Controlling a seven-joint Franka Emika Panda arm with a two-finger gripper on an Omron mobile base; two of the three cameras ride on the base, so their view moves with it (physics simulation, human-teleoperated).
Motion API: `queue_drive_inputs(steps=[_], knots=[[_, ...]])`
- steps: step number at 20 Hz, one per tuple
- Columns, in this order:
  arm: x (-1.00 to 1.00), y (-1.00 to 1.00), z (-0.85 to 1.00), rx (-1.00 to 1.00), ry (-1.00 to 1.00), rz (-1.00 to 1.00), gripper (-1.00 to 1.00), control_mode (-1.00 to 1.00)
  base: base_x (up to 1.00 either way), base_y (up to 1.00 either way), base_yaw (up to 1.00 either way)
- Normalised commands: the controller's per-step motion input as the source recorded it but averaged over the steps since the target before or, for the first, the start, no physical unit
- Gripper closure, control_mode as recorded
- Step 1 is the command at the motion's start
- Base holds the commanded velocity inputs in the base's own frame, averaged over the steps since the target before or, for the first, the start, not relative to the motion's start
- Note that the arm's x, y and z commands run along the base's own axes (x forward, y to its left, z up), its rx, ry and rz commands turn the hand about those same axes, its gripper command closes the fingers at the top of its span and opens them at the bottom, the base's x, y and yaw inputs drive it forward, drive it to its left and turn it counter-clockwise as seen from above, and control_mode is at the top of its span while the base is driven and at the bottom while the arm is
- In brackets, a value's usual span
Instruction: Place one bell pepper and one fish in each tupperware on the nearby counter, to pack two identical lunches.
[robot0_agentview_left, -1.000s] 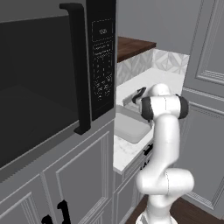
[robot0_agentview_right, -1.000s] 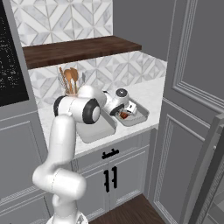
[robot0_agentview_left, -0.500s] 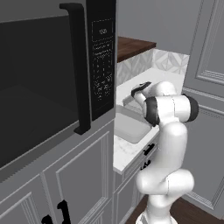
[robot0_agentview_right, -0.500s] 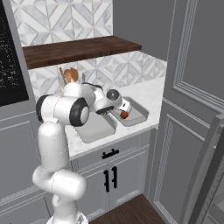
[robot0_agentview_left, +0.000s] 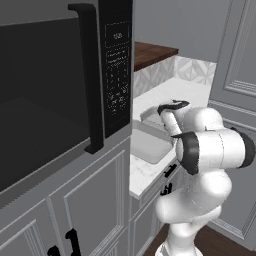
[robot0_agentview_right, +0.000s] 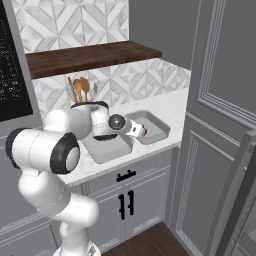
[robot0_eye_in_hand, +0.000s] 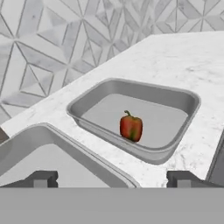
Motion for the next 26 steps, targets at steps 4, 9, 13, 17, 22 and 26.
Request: queue_drive_inputs(steps=[4,9,13,17,22,26], knots=[[-1.0,-0.1,0.86,-0.11,0.0,0.0,-1.0,-1.0,0.0,0.0,0.0],[-0.99,-0.01,1.0,-0.18,0.01,0.0,-1.0,-1.0,0.0,0.0,0.0],[-0.83,0.0,1.0,-0.12,0.2,0.0,-1.0,-1.0,0.0,0.0,0.0],[-0.73,0.0,1.0,-0.09,0.32,0.0,-1.0,-1.0,0.0,0.0,0.0],[-0.84,0.0,0.94,-0.05,0.42,0.0,-1.0,-1.0,0.0,0.0,0.0],[-1.0,0.05,-0.02,0.0,0.27,0.0,-1.0,-1.0,0.0,0.0,0.0]])
